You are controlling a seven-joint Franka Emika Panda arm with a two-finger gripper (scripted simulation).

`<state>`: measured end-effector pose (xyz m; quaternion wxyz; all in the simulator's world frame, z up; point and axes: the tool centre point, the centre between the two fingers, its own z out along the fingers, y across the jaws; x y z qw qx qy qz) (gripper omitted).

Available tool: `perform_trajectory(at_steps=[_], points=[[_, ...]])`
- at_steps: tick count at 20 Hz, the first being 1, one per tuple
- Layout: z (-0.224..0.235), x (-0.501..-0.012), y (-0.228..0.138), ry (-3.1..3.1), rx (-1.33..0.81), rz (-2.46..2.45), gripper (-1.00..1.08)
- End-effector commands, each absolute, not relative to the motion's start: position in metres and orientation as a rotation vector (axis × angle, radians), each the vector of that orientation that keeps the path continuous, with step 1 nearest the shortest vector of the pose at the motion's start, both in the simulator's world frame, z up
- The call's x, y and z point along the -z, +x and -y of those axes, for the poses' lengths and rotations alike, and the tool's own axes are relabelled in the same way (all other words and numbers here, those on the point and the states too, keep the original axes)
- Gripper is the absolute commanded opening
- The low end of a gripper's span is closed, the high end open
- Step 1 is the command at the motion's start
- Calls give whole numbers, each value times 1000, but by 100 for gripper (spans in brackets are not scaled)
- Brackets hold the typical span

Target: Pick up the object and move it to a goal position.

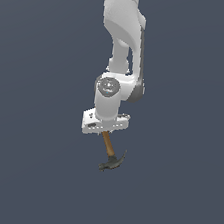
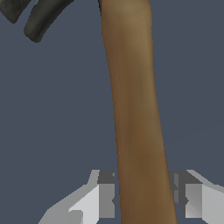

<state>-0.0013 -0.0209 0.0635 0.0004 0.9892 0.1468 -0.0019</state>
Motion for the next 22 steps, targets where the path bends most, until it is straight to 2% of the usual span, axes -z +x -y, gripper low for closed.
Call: perform_trajectory(at_steps=[1,12,22], points=[[11,-75,-15,3106,-1,-462,-100],[-31,-118,-78,3106,0,-463,-100],[-52,-139,-106,3106,0,-465,-100]])
